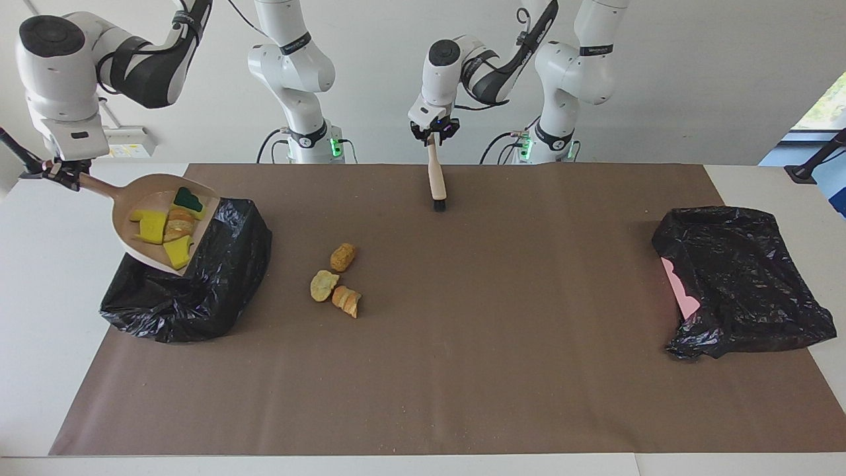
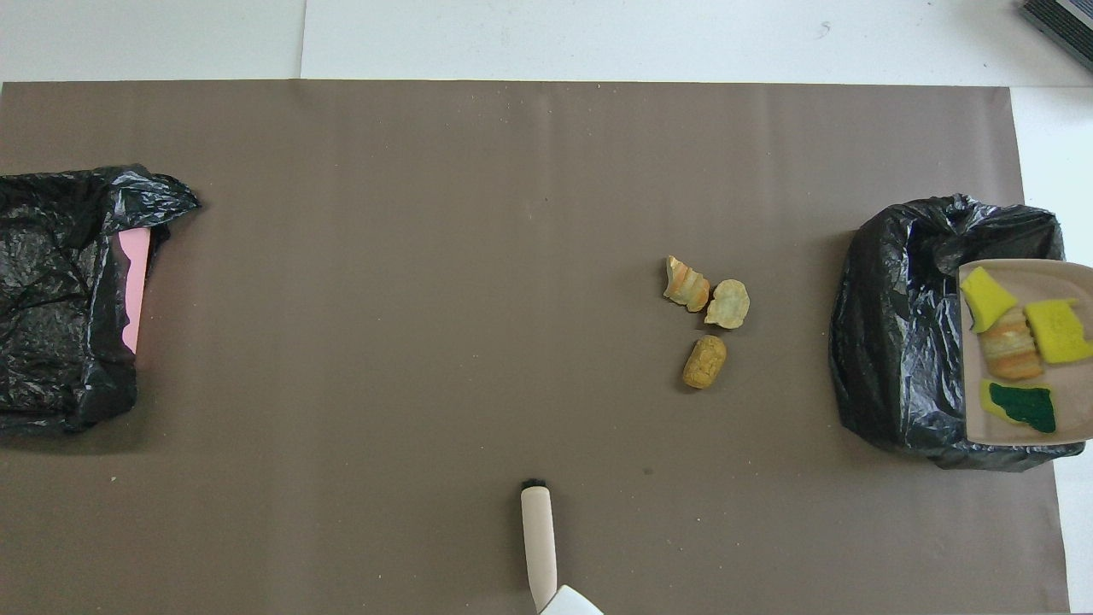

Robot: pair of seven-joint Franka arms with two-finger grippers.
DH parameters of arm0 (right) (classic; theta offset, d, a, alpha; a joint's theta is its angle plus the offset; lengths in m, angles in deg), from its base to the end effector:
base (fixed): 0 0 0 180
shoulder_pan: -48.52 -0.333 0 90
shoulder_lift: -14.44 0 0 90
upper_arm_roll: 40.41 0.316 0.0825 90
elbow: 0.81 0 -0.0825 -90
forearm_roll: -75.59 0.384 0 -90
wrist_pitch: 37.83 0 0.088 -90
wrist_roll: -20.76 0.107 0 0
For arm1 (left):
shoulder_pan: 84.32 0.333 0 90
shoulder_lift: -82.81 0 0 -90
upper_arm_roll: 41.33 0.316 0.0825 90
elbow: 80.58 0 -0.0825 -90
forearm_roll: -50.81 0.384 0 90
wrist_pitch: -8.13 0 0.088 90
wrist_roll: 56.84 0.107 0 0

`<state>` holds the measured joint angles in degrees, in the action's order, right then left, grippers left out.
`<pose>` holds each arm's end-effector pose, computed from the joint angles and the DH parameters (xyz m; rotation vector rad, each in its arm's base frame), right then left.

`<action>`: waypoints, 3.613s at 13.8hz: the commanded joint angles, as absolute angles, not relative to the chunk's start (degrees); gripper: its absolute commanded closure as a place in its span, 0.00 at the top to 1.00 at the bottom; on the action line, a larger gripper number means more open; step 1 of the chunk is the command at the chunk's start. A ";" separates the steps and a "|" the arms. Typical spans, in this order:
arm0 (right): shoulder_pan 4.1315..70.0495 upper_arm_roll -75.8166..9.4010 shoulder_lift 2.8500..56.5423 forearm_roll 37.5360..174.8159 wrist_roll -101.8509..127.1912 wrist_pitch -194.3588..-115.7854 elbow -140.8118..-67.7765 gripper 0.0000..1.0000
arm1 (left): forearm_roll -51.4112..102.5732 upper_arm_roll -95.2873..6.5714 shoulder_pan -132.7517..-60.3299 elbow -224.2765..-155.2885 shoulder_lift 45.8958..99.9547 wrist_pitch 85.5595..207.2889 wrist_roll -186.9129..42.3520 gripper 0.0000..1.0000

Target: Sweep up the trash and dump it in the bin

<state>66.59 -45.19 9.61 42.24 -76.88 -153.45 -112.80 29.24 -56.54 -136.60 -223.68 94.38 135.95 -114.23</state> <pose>0.4962 -0.2453 0.5363 1.9540 1.8632 -0.5440 0.1601 -0.4123 0.3518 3.0647 0.1119 -0.3680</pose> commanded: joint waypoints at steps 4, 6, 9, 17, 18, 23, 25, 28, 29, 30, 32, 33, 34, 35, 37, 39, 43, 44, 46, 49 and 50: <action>63.98 -44.98 9.26 32.79 -79.78 -156.82 -114.62 0.00 | 42.48 -56.62 -119.33 -204.82 84.51 128.83 -101.93 1.00; 63.81 -44.98 9.35 30.95 -81.54 -159.19 -114.80 0.00 | 51.03 -56.45 -115.46 -197.42 80.37 124.86 -101.58 1.00; 62.49 -44.98 9.35 24.89 -81.55 -159.55 -114.89 0.00 | 54.85 -56.45 -106.68 -191.87 80.17 124.32 -92.74 1.00; 63.02 -45.07 5.75 22.33 -85.59 -156.49 -113.39 0.00 | 53.45 -56.01 -91.11 -178.50 83.50 105.09 -70.65 1.00; 63.02 -45.07 5.22 22.15 -85.59 -155.87 -113.39 0.00 | 51.88 -55.83 -90.05 -177.19 83.95 102.81 -70.55 1.00; 62.32 -44.89 3.90 22.06 -84.80 -153.49 -114.10 0.00 | 46.41 -55.75 -82.75 -174.36 84.22 98.92 -69.67 1.00; 62.31 -42.10 2.85 22.24 -84.63 -150.35 -112.52 0.00 | 46.50 -55.74 -80.82 -174.36 84.13 98.83 -67.48 1.00; 62.31 -37.09 1.62 23.29 -80.95 -144.27 -110.67 0.00 | 47.03 -54.18 -79.84 -174.19 85.26 98.66 -62.65 1.00; 62.31 -35.33 1.35 23.90 -78.76 -143.04 -110.58 0.00 | 46.94 -49.20 -82.28 -174.10 86.31 98.66 -60.29 1.00; 62.31 -33.83 1.17 24.95 -76.56 -141.38 -109.71 0.00 | 46.94 -44.28 -86.74 -174.19 87.54 98.13 -57.57 1.00; 62.31 -32.33 1.26 29.59 -71.73 -139.60 -108.83 0.00 | 47.03 -39.32 -88.98 -174.01 88.08 97.16 -53.51 1.00; 62.31 -31.19 1.35 31.62 -69.36 -139.60 -108.74 0.00 | 47.03 -38.35 -89.24 -173.92 88.17 97.16 -53.15 1.00; 62.31 -30.40 1.43 33.64 -66.63 -139.60 -108.74 0.00 | 47.20 -37.82 -89.33 -173.40 88.08 96.99 -53.15 1.00; 62.31 -30.30 1.43 36.62 -63.91 -139.69 -108.74 0.00 | 47.29 -37.21 -89.16 -172.18 88.08 95.59 -53.15 1.00; 62.31 -29.16 1.52 42.43 -59.33 -140.30 -108.74 0.00 | 47.20 -37.11 -88.28 -168.58 87.29 92.08 -52.27 1.00; 62.23 -26.89 1.70 47.44 -51.62 -140.48 -108.56 0.00 | 47.11 -38.25 -86.01 -167.34 86.94 91.71 -49.99 1.00; 61.70 -20.04 3.18 57.71 -23.00 -138.73 -108.56 0.00 | 47.46 -38.17 -86.87 -165.93 86.15 90.48 -49.98 1.00; 61.00 -19.32 3.98 60.44 -14.66 -138.72 -108.56 0.00 | 47.64 -38.25 -87.13 -165.93 86.15 90.40 -50.07 1.00; 56.72 -19.05 6.87 61.70 0.12 -138.90 -106.90 0.00 | 47.82 -38.43 -86.96 -166.01 86.33 90.57 -50.07 1.00; 50.82 -19.05 13.81 63.10 15.78 -138.64 -101.54 0.00 | 48.96 -39.22 -86.52 -165.32 85.63 90.48 -50.07 1.00; 48.54 -19.05 16.35 63.72 22.01 -138.64 -100.40 0.00 | 49.22 -39.31 -86.70 -164.61 85.36 90.31 -50.07 1.00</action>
<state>51.46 -18.97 10.23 61.80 12.53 -139.78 -105.81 47.92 -38.70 -86.95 -167.77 86.94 92.37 -50.73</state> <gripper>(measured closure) 0.683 0.000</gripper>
